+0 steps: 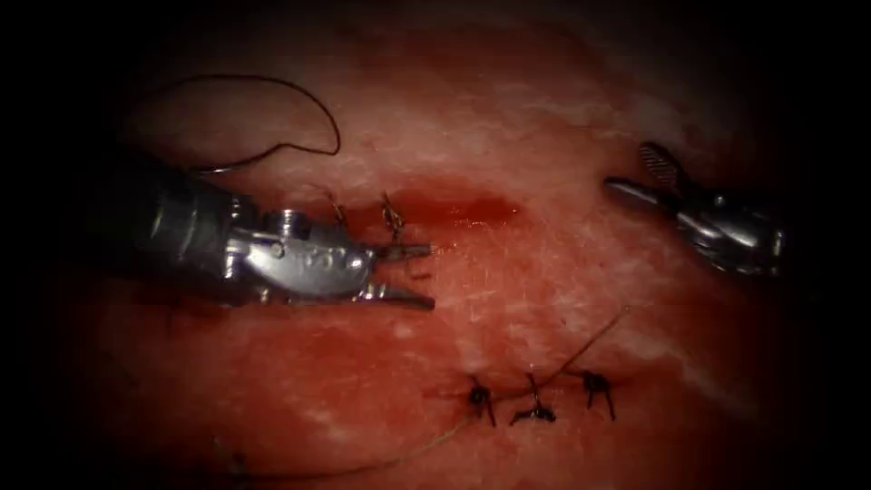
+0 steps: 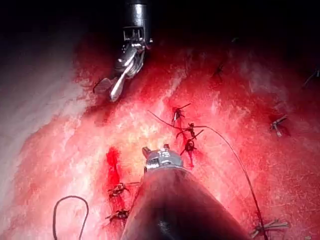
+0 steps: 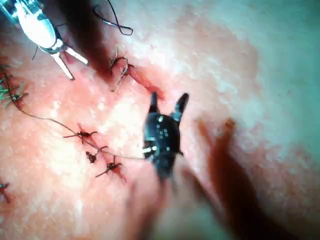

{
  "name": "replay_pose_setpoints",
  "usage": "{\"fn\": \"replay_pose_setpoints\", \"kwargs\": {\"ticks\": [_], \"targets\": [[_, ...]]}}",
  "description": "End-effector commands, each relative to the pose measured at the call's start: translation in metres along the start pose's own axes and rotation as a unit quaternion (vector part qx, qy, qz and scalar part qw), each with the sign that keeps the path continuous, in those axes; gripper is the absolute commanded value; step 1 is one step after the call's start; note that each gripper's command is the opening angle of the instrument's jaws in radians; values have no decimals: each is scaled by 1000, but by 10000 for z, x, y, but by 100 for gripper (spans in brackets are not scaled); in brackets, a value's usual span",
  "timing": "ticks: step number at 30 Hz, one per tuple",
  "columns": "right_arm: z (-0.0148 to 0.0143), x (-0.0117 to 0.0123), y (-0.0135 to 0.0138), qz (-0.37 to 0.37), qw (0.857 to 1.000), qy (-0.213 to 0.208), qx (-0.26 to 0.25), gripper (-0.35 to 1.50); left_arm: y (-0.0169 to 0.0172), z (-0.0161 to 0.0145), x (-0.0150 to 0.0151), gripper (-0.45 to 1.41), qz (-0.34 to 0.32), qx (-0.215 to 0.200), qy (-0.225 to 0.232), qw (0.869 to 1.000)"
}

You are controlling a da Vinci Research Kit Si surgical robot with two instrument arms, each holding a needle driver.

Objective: Wound Closure

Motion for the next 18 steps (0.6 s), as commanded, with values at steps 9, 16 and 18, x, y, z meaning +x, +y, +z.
{"fn": "replay_pose_setpoints", "kwargs": {"ticks": [9,16,18], "targets": [[26,-19,-21,-14,1000,-5,26,121,-10,42,-38,22,29,59,-51,997],[32,-24,-24,-15,1000,-8,24,120,-5,60,-49,16,27,68,-59,996],[33,-25,-24,-15,1000,-9,23,120,-1,67,-48,12,26,67,-62,995]]}}
